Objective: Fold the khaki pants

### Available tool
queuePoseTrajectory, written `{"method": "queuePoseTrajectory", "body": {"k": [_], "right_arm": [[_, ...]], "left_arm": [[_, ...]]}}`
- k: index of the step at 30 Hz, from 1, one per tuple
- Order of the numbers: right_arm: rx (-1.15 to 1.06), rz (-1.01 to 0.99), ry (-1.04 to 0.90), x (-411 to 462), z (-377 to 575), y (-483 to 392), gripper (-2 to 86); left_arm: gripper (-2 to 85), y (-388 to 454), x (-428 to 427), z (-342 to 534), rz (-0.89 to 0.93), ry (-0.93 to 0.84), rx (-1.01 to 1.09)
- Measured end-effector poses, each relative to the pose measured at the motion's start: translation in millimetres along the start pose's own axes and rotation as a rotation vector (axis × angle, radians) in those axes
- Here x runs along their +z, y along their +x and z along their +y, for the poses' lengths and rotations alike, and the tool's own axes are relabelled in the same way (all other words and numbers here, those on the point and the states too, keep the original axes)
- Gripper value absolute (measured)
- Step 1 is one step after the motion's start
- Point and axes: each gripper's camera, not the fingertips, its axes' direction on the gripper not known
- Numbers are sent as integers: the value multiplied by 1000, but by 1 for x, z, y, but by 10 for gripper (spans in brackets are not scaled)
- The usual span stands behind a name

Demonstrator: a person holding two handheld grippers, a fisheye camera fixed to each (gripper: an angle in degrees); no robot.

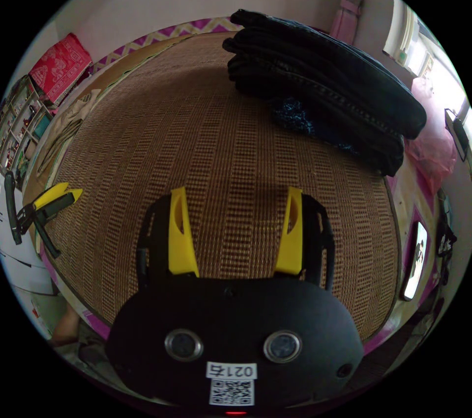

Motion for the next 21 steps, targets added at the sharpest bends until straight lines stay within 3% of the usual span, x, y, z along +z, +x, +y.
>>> {"method": "queuePoseTrajectory", "body": {"k": [21], "right_arm": [[0, 1, 0, 0, -3, 14, 266]], "left_arm": [[209, 1, 0, 1, 0, 0, 0]]}}
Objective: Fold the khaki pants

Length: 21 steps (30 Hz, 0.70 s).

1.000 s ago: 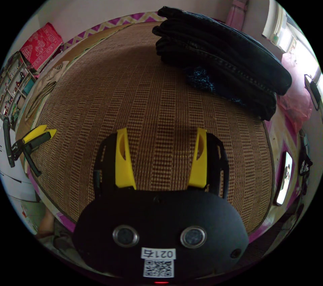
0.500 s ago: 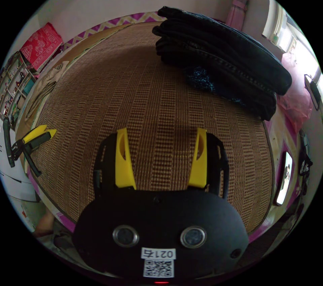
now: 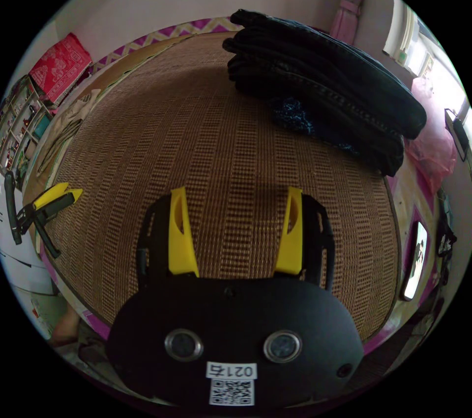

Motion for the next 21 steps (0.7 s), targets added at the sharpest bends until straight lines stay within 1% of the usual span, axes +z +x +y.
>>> {"method": "queuePoseTrajectory", "body": {"k": [21], "right_arm": [[0, 2, 1, 7, -5, 23, 266]], "left_arm": [[209, 1, -1, 1, 0, 0, 0]]}}
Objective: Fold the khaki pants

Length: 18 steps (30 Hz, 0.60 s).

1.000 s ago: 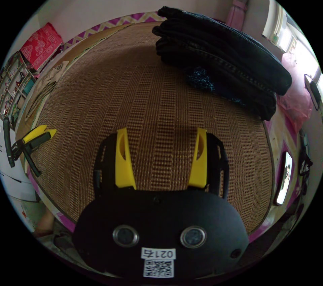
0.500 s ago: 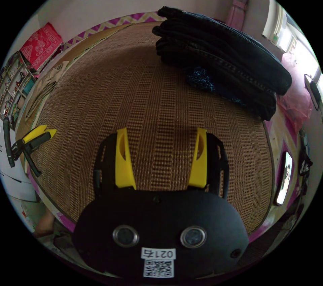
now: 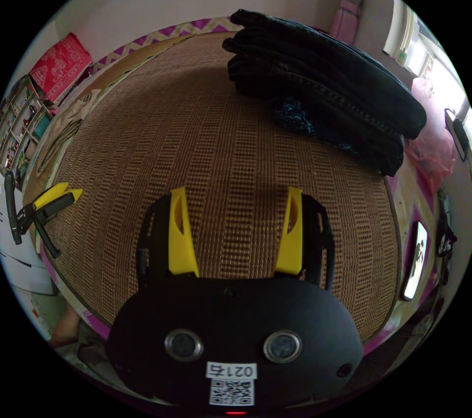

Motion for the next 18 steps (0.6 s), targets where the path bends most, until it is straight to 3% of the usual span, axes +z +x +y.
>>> {"method": "queuePoseTrajectory", "body": {"k": [18], "right_arm": [[0, 2, 1, 16, -3, 20, 267]], "left_arm": [[208, 1, -3, 2, 0, 0, 0]]}}
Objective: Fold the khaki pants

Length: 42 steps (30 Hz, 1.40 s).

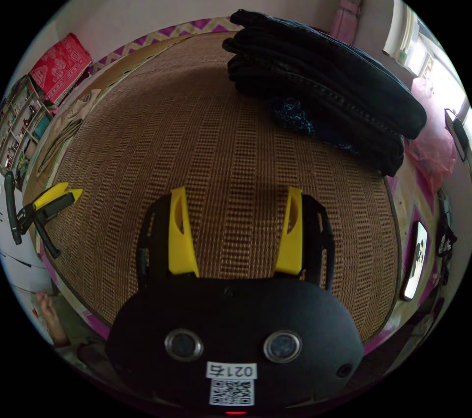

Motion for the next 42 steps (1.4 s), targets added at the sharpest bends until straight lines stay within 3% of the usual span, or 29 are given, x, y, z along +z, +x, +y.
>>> {"method": "queuePoseTrajectory", "body": {"k": [42], "right_arm": [[1, 11, 1, 76, 17, -32, 267]], "left_arm": [[206, 2, -21, 12, 1, 2, 11]]}}
